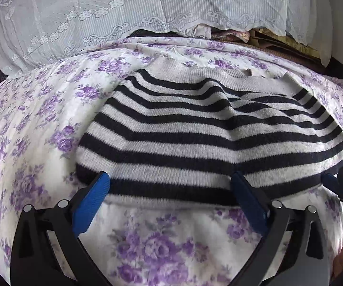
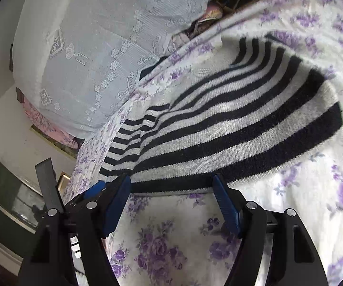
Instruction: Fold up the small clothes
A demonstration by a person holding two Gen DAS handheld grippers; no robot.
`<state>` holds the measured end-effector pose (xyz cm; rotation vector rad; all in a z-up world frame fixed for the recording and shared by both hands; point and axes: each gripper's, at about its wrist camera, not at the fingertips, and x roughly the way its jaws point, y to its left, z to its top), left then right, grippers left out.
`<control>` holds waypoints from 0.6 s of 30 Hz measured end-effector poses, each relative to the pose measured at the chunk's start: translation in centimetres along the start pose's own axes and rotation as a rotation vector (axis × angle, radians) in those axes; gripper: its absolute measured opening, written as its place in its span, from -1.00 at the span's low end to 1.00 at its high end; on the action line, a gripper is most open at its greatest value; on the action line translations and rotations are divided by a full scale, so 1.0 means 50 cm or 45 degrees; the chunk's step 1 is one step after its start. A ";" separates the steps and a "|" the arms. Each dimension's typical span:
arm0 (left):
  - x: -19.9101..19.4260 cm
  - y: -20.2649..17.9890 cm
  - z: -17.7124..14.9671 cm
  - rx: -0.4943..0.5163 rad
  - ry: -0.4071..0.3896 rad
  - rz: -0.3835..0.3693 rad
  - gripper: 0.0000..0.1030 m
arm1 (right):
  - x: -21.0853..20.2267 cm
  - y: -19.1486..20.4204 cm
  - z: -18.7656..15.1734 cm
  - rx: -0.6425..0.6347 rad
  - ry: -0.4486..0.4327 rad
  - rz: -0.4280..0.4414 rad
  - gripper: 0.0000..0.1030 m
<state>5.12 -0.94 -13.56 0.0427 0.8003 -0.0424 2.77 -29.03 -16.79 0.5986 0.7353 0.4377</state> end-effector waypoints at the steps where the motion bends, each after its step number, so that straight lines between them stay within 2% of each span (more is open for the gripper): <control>1: -0.011 0.005 0.002 -0.015 -0.019 0.002 0.92 | -0.008 0.012 0.000 -0.034 -0.025 -0.010 0.43; 6: -0.032 0.043 0.025 -0.089 -0.112 0.094 0.92 | -0.055 0.026 0.022 -0.150 -0.183 -0.101 0.63; 8: -0.017 0.066 0.030 -0.134 -0.090 0.128 0.92 | -0.058 -0.007 0.039 -0.098 -0.201 -0.131 0.67; 10: 0.022 0.091 0.030 -0.185 0.000 0.173 0.92 | -0.037 -0.065 0.055 0.031 -0.134 -0.164 0.69; 11: 0.042 0.100 0.029 -0.199 0.050 0.176 0.92 | -0.029 -0.088 0.060 0.080 -0.118 -0.102 0.69; 13: 0.068 0.123 0.027 -0.275 0.117 0.087 0.92 | -0.035 -0.096 0.067 0.129 -0.139 -0.057 0.69; 15: 0.065 0.134 0.029 -0.314 0.111 0.061 0.92 | -0.038 -0.093 0.069 0.105 -0.148 -0.070 0.69; 18: 0.058 0.118 0.029 -0.278 0.089 0.107 0.92 | -0.053 -0.064 0.077 0.053 -0.210 -0.094 0.69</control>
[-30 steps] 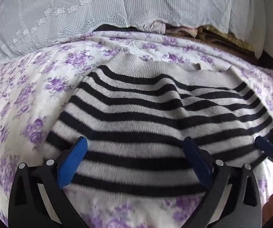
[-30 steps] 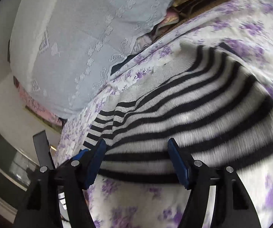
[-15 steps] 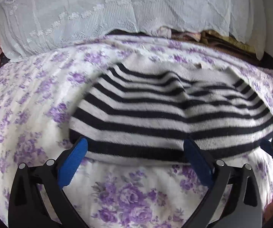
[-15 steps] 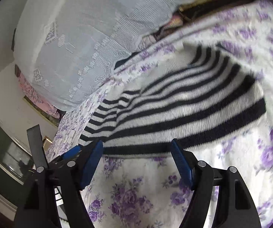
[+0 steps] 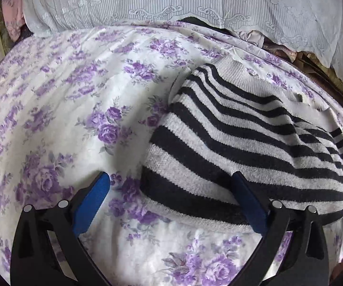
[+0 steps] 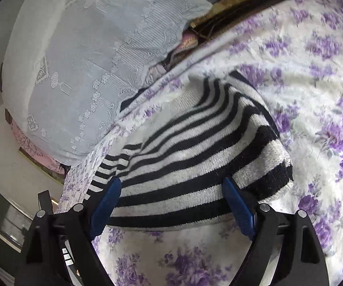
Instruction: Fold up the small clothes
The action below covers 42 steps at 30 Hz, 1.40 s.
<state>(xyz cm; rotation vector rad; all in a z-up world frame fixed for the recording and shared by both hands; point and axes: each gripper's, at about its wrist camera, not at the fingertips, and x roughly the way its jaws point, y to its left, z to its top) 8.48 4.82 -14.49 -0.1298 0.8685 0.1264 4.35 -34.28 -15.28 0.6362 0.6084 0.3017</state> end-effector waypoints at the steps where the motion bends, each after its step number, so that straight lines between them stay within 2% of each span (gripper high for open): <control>1: -0.009 -0.007 0.000 0.018 -0.028 0.022 0.92 | -0.006 0.011 0.002 -0.026 -0.032 0.015 0.69; 6: -0.044 -0.014 0.006 0.030 -0.134 0.066 0.92 | -0.029 0.048 0.009 -0.156 -0.146 0.020 0.70; 13: -0.048 -0.011 0.016 0.021 -0.158 0.095 0.92 | -0.040 0.025 0.008 -0.060 -0.192 0.047 0.70; 17: -0.045 -0.019 0.019 0.049 -0.173 0.124 0.92 | -0.029 0.029 0.004 -0.084 -0.202 0.052 0.70; 19: -0.037 -0.021 0.020 0.057 -0.158 0.135 0.92 | -0.018 0.038 0.000 -0.128 -0.183 0.038 0.73; 20: -0.031 -0.022 0.019 0.060 -0.144 0.141 0.92 | -0.006 0.042 -0.002 -0.152 -0.154 0.020 0.81; 21: -0.021 -0.023 0.020 0.065 -0.120 0.153 0.92 | 0.007 0.044 -0.004 -0.163 -0.115 -0.002 0.84; 23: 0.001 -0.024 0.018 0.080 -0.062 0.169 0.92 | 0.059 0.031 -0.012 -0.158 0.050 -0.094 0.87; 24: 0.009 -0.023 0.018 0.078 -0.044 0.162 0.92 | 0.069 0.030 -0.014 -0.166 0.071 -0.113 0.87; 30: -0.008 -0.026 0.016 0.084 -0.089 0.170 0.92 | 0.041 0.051 -0.024 -0.228 -0.012 -0.091 0.90; 33: -0.038 -0.034 0.017 0.085 -0.152 0.128 0.92 | 0.019 0.099 -0.043 -0.371 -0.081 -0.074 0.90; 36: -0.066 -0.051 0.016 0.101 -0.213 0.094 0.92 | 0.029 0.153 -0.063 -0.550 -0.067 -0.127 0.90; 38: -0.068 -0.068 0.014 0.146 -0.228 0.110 0.92 | 0.057 0.179 -0.078 -0.653 -0.008 -0.265 0.90; 39: -0.060 -0.078 0.010 0.176 -0.216 0.129 0.92 | 0.079 0.181 -0.082 -0.671 0.055 -0.335 0.90; 40: -0.047 -0.086 0.007 0.205 -0.190 0.152 0.92 | 0.110 0.173 -0.084 -0.665 0.163 -0.399 0.90; 42: -0.003 -0.101 -0.002 0.271 -0.083 0.197 0.92 | 0.133 0.164 -0.080 -0.643 0.245 -0.419 0.93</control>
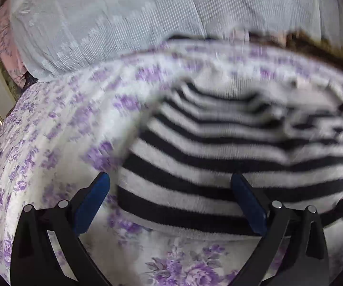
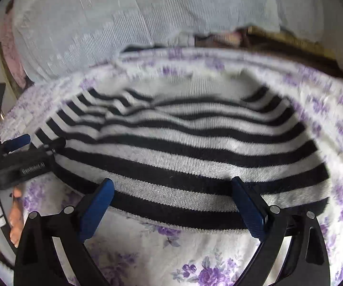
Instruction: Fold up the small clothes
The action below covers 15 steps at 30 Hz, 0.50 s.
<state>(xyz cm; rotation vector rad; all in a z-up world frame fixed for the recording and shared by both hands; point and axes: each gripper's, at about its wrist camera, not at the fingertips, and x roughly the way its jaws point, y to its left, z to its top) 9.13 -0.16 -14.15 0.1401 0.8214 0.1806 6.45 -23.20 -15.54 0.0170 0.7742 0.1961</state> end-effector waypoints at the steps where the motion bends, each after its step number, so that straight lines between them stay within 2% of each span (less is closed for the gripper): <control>1: 0.005 0.000 -0.001 -0.005 0.005 -0.010 0.92 | -0.001 0.003 0.000 -0.011 -0.003 -0.003 0.93; 5: 0.001 0.008 -0.001 -0.025 -0.003 -0.019 0.92 | -0.004 0.002 -0.004 -0.020 -0.018 -0.012 0.93; 10: -0.018 0.000 0.001 -0.005 -0.065 0.000 0.92 | -0.027 0.003 0.004 0.017 -0.125 0.014 0.93; 13: -0.031 0.003 0.004 -0.016 -0.106 -0.001 0.92 | -0.008 0.019 0.025 -0.002 -0.112 0.008 0.93; 15: -0.031 0.003 0.005 -0.018 -0.114 0.005 0.92 | 0.019 0.039 0.029 -0.065 -0.043 -0.064 0.93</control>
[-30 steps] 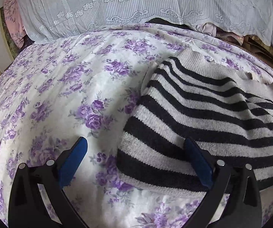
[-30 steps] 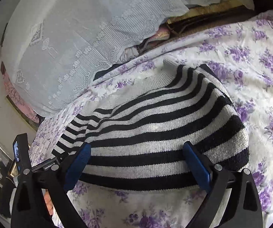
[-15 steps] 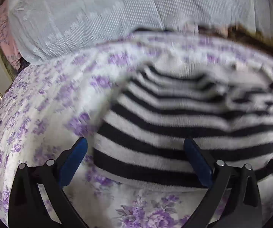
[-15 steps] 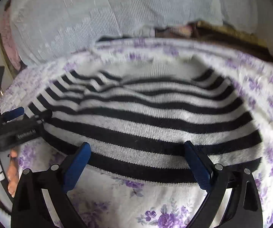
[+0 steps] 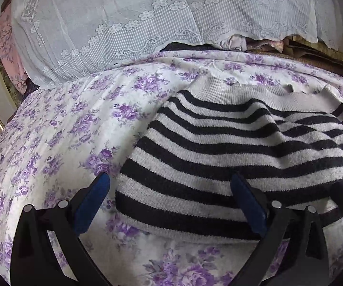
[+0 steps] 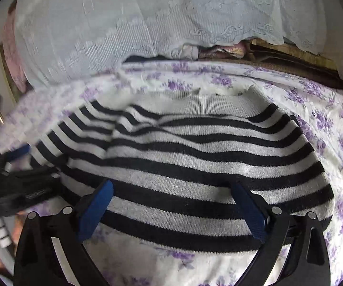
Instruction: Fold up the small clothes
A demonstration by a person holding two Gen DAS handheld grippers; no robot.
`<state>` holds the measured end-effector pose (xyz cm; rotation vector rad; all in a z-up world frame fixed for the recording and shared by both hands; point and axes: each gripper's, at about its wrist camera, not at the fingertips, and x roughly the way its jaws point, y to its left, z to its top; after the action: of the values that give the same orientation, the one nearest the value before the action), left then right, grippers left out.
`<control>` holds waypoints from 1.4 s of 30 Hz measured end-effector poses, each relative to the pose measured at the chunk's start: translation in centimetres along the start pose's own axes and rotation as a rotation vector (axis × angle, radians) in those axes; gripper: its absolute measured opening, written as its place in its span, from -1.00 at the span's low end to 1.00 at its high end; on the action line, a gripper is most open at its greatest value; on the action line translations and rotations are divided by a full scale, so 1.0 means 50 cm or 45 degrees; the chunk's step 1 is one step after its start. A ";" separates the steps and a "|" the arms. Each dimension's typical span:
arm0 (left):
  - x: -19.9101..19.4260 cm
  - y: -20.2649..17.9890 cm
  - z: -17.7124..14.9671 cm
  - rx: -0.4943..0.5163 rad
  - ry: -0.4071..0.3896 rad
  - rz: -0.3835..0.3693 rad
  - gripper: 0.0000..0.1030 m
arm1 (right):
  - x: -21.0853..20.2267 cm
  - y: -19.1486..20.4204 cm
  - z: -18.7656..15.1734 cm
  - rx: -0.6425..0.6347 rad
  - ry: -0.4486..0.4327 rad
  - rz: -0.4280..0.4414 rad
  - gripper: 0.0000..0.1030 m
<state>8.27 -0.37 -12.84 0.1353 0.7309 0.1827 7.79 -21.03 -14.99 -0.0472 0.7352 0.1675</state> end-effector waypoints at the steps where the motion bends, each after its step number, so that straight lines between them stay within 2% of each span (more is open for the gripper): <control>1: 0.010 -0.004 -0.002 0.014 0.026 0.013 0.92 | 0.010 0.010 0.003 -0.030 0.031 -0.024 0.93; 4: 0.033 -0.010 -0.005 0.032 0.087 0.013 0.92 | 0.012 0.018 0.003 -0.057 0.034 -0.044 0.93; 10: 0.031 -0.005 -0.007 0.025 0.079 0.007 0.92 | 0.009 0.011 -0.001 -0.043 0.024 -0.021 0.93; 18: 0.017 -0.001 -0.005 0.018 0.054 -0.007 0.91 | -0.003 -0.022 -0.004 0.056 -0.018 0.102 0.93; 25: -0.021 -0.001 0.002 -0.003 -0.004 -0.063 0.91 | -0.031 -0.080 -0.025 0.251 -0.088 0.273 0.93; 35: -0.070 -0.005 0.014 -0.028 -0.055 -0.171 0.91 | -0.102 -0.147 -0.094 0.530 -0.211 0.277 0.93; 42: -0.099 -0.023 0.015 -0.014 -0.081 -0.221 0.91 | -0.138 -0.184 -0.157 0.711 -0.200 0.298 0.93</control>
<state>5.29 -2.61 -9.31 0.0662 0.6742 0.0164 -0.88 -31.83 -16.31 0.5800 0.6081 0.1812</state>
